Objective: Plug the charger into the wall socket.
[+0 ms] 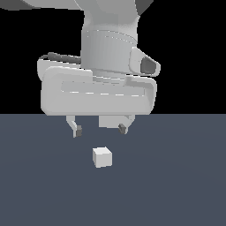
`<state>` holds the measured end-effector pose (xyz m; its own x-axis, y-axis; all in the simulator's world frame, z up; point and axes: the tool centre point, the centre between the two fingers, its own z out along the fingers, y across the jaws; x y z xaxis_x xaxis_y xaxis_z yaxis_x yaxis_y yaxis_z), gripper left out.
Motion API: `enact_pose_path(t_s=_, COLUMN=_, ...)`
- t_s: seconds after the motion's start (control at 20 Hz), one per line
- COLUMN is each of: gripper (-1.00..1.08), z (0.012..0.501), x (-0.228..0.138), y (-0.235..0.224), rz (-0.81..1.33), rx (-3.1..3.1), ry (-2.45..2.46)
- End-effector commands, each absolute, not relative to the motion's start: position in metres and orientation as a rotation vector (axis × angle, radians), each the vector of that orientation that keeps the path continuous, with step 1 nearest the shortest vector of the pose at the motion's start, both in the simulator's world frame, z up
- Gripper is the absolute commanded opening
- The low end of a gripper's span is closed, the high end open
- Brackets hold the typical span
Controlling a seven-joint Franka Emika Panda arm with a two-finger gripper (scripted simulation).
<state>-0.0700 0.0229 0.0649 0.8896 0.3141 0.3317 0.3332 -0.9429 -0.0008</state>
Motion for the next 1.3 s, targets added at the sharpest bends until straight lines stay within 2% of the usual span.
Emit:
enact_pose_path(t_s=0.0, gripper=1.0, z=0.062, x=-0.071, y=0.023, rz=-0.519, rx=-2.993, ry=-0.522)
enact_pose_path(t_s=0.6, gripper=1.0, z=0.058, x=-0.071, y=0.023, rz=-0.517, rx=-2.994, ry=-0.523)
enact_pose_path(t_s=1.25, gripper=1.0, z=0.014, x=-0.071, y=0.023, rz=-0.516, rx=-2.995, ry=-0.524)
